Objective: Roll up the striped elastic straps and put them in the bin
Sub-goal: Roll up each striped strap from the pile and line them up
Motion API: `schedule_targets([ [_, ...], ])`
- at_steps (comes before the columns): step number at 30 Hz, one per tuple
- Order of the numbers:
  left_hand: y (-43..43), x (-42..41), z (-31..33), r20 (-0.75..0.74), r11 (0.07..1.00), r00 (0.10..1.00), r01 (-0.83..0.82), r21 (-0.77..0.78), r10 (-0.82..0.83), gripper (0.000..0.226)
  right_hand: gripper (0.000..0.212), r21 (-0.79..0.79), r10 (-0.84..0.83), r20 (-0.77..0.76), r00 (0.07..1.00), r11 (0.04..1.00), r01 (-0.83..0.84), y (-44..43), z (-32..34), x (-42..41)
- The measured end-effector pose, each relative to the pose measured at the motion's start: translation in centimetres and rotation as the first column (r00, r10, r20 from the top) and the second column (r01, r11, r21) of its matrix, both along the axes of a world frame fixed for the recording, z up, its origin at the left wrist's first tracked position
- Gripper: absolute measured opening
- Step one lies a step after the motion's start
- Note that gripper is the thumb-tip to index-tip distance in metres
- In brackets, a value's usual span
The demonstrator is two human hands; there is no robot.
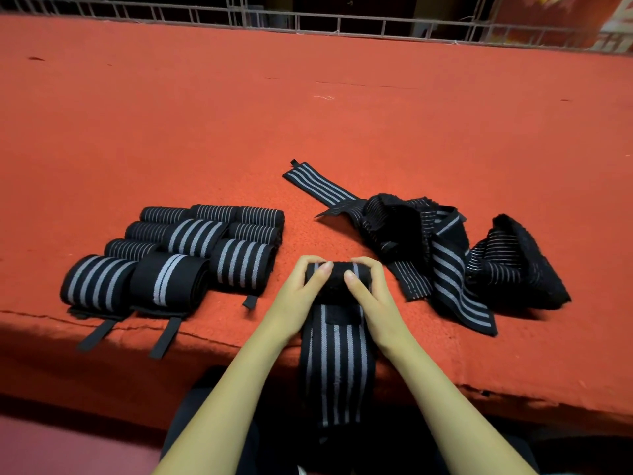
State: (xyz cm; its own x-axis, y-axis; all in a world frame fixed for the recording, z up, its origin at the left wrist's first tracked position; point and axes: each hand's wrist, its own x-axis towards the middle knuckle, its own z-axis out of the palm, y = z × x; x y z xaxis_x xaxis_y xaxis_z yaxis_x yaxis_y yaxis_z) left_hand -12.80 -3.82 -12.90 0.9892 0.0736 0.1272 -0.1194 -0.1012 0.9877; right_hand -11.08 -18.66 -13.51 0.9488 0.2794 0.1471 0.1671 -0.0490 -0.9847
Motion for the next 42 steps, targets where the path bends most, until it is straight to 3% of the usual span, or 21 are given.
schedule_targets([
  [3, 0.2, -0.3, -0.2, 0.058, 0.999, 0.998, 0.029, 0.017, -0.030, 0.037, 0.056, -0.017, -0.003, -0.052, 0.999, 1.000, 0.002, 0.1, 0.1, 0.4],
  [7, 0.2, -0.3, -0.2, 0.030, 0.997, 0.998, 0.056, 0.059, -0.058, 0.046, 0.032, 0.038, -0.036, -0.073, 0.997, 0.999, 0.039, 0.1, 0.2, 0.4],
  [9, 0.1, -0.3, -0.1, -0.010, 0.991, 0.998, 0.064, 0.116, -0.063, 0.048, 0.030, 0.072, -0.036, -0.068, 0.997, 0.997, 0.041, 0.1, 0.3, 0.0],
  [12, 0.0, -0.2, 0.3, -0.067, 0.985, 0.996, 0.073, 0.155, -0.064, 0.036, 0.035, 0.063, -0.030, -0.069, 0.997, 0.997, 0.035, -0.1, 0.3, -0.1],
  [15, 0.2, -0.4, 0.2, -0.049, 0.999, 0.998, 0.048, 0.003, -0.048, 0.026, 0.057, -0.014, 0.013, -0.071, 0.997, 1.000, -0.014, 0.2, 0.4, -0.1],
  [19, 0.5, -0.3, -0.3, -0.035, 0.998, 0.998, 0.044, -0.055, -0.046, 0.034, 0.078, -0.117, 0.067, -0.036, 0.997, 0.991, -0.071, 0.3, 0.1, -0.1],
  [28, -0.1, -0.6, -0.3, 0.016, 0.998, 0.999, 0.051, 0.025, -0.051, 0.037, 0.079, -0.077, 0.062, -0.072, 0.995, 0.995, -0.068, 0.0, 0.1, 0.1],
  [31, -0.1, -0.8, -0.6, 0.072, 0.995, 0.997, -0.011, 0.098, 0.004, 0.040, 0.067, -0.102, 0.059, -0.047, 0.997, 0.993, -0.063, 0.0, 0.1, 0.1],
  [34, 0.0, -0.6, -0.6, 0.033, 0.989, 0.998, 0.049, 0.140, -0.054, 0.044, 0.043, -0.028, 0.038, -0.054, 0.998, 0.999, -0.040, 0.2, 0.3, 0.0],
  [37, 0.0, -0.4, -0.2, -0.003, 0.987, 0.996, 0.092, 0.129, -0.092, 0.050, 0.046, 0.023, 0.003, -0.031, 1.000, 1.000, -0.003, 0.0, 0.1, 0.1],
  [42, 0.0, 0.0, -0.3, -0.002, 0.997, 0.997, 0.076, 0.031, -0.076, 0.032, 0.048, 0.038, -0.011, 0.011, 1.000, 0.999, 0.010, -0.2, 0.2, 0.2],
])
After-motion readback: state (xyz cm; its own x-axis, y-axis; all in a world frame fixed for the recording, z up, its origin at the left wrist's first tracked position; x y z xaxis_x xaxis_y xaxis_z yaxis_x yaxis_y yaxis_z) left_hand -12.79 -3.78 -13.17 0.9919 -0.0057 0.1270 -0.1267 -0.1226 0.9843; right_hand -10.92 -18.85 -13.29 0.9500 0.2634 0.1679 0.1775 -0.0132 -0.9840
